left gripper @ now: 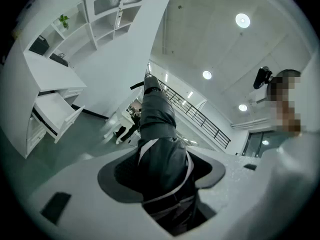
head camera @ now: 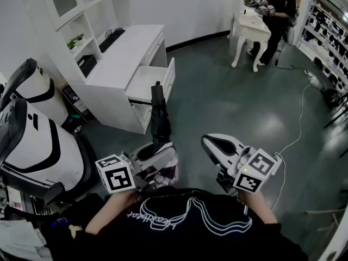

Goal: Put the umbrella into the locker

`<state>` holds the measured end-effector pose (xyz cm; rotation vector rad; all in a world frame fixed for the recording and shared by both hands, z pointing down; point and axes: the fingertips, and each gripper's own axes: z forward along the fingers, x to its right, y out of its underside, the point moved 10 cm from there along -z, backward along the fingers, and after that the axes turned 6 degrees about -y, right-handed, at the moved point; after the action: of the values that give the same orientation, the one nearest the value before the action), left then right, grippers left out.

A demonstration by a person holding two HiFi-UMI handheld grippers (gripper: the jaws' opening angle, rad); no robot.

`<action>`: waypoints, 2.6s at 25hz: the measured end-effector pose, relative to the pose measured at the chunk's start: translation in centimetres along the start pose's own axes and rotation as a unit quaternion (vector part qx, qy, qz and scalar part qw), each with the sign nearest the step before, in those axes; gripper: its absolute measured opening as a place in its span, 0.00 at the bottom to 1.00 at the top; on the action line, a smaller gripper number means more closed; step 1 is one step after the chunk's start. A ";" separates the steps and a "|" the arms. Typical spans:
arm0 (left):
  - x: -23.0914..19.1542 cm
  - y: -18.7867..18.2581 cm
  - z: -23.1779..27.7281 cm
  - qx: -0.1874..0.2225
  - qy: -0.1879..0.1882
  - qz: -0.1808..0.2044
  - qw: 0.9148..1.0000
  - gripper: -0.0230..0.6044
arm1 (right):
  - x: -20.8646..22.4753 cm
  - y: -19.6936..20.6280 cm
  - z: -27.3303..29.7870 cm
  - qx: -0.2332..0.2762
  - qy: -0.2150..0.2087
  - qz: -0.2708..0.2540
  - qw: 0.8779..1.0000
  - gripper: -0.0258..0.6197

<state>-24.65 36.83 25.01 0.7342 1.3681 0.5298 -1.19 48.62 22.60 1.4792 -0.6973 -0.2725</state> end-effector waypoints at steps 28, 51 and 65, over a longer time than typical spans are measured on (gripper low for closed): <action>-9.0 -0.5 3.3 -0.011 -0.029 -0.040 0.999 0.43 | 7.6 4.8 2.0 -0.038 0.049 0.067 0.996 0.04; -31.5 -16.2 13.5 -0.036 -0.096 -0.108 0.989 0.43 | 31.2 3.0 23.2 -0.092 0.054 0.170 0.980 0.04; -41.7 -21.5 19.6 -0.077 -0.141 -0.112 0.981 0.43 | 40.0 2.2 28.0 -0.101 0.092 0.200 0.970 0.04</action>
<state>-13.01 -10.84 38.23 0.4996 1.1133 0.3343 13.27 3.21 33.46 1.1233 -0.7753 0.1007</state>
